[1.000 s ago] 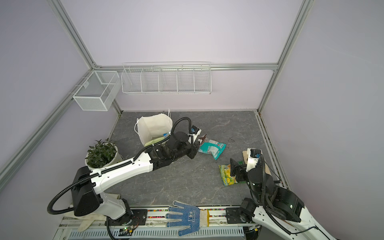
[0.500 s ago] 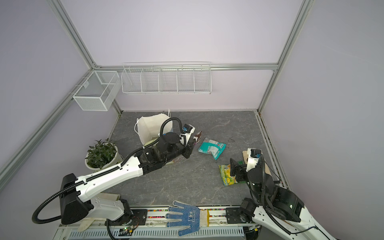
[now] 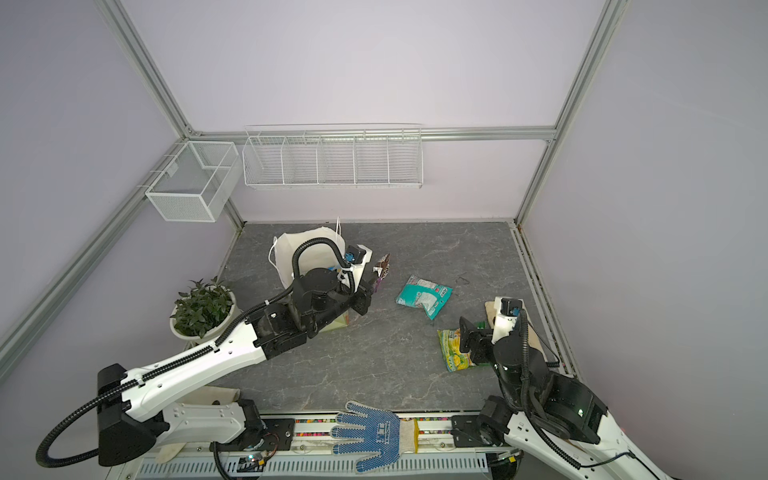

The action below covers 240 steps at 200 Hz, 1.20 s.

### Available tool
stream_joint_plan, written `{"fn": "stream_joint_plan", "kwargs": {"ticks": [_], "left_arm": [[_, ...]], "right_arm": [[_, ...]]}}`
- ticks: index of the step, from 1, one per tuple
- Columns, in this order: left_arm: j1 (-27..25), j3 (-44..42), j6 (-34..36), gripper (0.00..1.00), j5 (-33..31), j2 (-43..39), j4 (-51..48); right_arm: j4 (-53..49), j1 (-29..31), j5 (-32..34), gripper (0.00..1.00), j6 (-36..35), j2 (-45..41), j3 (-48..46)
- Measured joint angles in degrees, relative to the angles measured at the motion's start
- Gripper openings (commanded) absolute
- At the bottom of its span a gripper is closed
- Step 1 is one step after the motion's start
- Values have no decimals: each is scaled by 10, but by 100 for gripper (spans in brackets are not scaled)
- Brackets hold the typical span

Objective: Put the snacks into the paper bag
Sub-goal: 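Lift the chocolate bar with the left gripper and carry it toward the bag, then hold the chocolate bar over the bag opening and open the left gripper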

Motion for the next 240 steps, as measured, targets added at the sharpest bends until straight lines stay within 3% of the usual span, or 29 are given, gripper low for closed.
{"fn": "stream_joint_plan", "kwargs": {"ticks": [140,240], "left_arm": [[5,-49,31,0,-81,-99,61],[47,-83,40,0,-105,-174,83]], "right_arm": [[0,0,-2,88,4,6,-3],[1,0,-7,88,6,13,-3]]}}
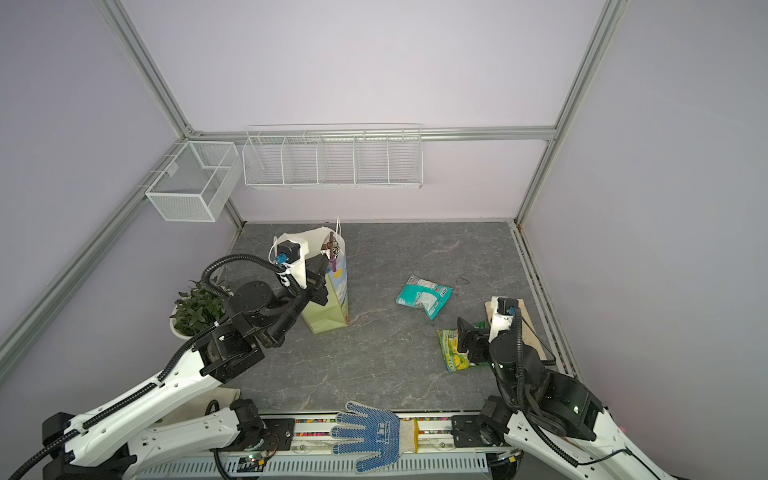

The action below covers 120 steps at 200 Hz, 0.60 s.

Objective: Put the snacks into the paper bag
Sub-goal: 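Hold the chocolate bar over the bag opening and open the left gripper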

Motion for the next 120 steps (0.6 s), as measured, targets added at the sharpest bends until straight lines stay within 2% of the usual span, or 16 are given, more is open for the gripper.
{"fn": "stream_joint_plan", "kwargs": {"ticks": [65,120], "left_arm": [[45,-25,-10,0,1,-42,5],[104,-29,-40,0,28,-61,4]], "right_arm": [[4,0,-6,88,0,11,0],[14,0,-8,88,-1,28,0]]}}
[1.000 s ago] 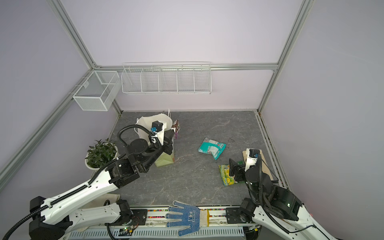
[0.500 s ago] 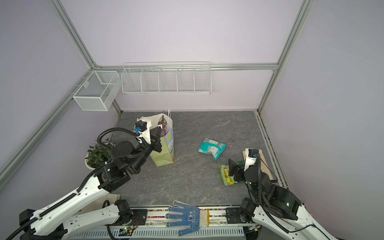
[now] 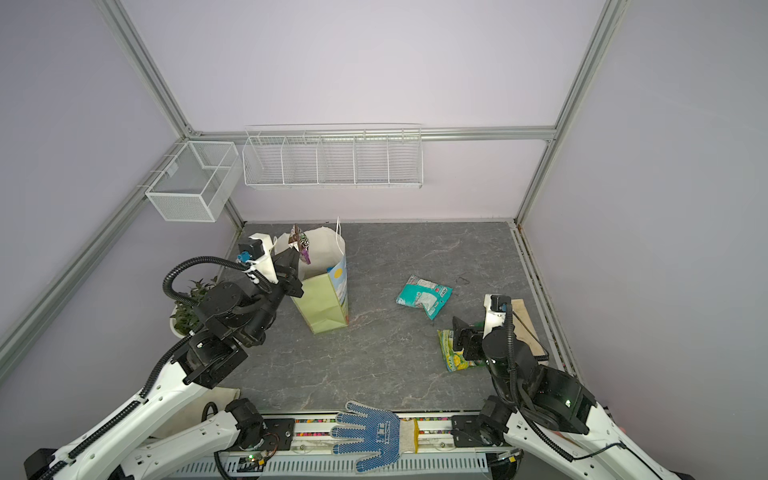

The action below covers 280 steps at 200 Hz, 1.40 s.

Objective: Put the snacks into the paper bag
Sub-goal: 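Hold the chocolate bar over the bag opening and open the left gripper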

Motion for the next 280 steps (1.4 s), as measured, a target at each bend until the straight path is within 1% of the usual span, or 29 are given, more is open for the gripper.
{"fn": "stream_joint_plan", "kwargs": {"ticks": [57,86,157,251,268,280], "left_arm": [[73,0,-49,0,51,13,-19],[97,0,-71,0,76,25,-34],[131,3,-101,0,112,49,-47],[138,21,-111,0,118,65,-83],[138,22,-113,13,118,65,-90],[138,24,-117,25,118,65,-92]], "right_arm": [[12,0,-2,88,-2,13,0],[15,0,-2,88,-2,14,0],[16,0,-2,88,-2,13,0],[16,0,-5,88,-2,13,0],[16,0,-7,88,-2,13,0],[16,0,-7,88,-2,13,0]]}}
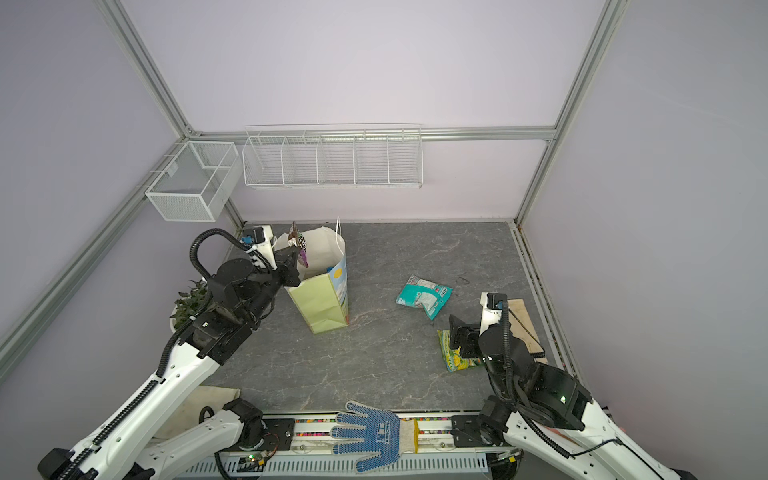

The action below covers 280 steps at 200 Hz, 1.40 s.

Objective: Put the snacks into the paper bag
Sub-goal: 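Hold the chocolate bar over the bag opening and open the left gripper, then withdraw the left gripper while the right gripper reaches toward the green Spring Tea packet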

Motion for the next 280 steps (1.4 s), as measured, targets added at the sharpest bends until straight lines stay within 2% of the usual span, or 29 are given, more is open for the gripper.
{"fn": "stream_joint_plan", "kwargs": {"ticks": [17,27,116,203,224,280], "left_arm": [[0,2,-5,47,0,-1,0],[0,3,-9,52,2,-2,0],[0,3,-12,52,35,-18,0],[-6,3,-18,54,122,-33,10],[-37,3,-14,54,125,-31,12],[-171,3,38,54,86,3,3]], "right_arm": [[0,0,-2,88,0,0,0],[0,0,-3,88,0,0,0],[0,0,-4,88,0,0,0],[0,-10,-12,88,16,27,0],[0,-21,-24,88,22,38,0],[0,-83,-96,88,37,100,0]]}}
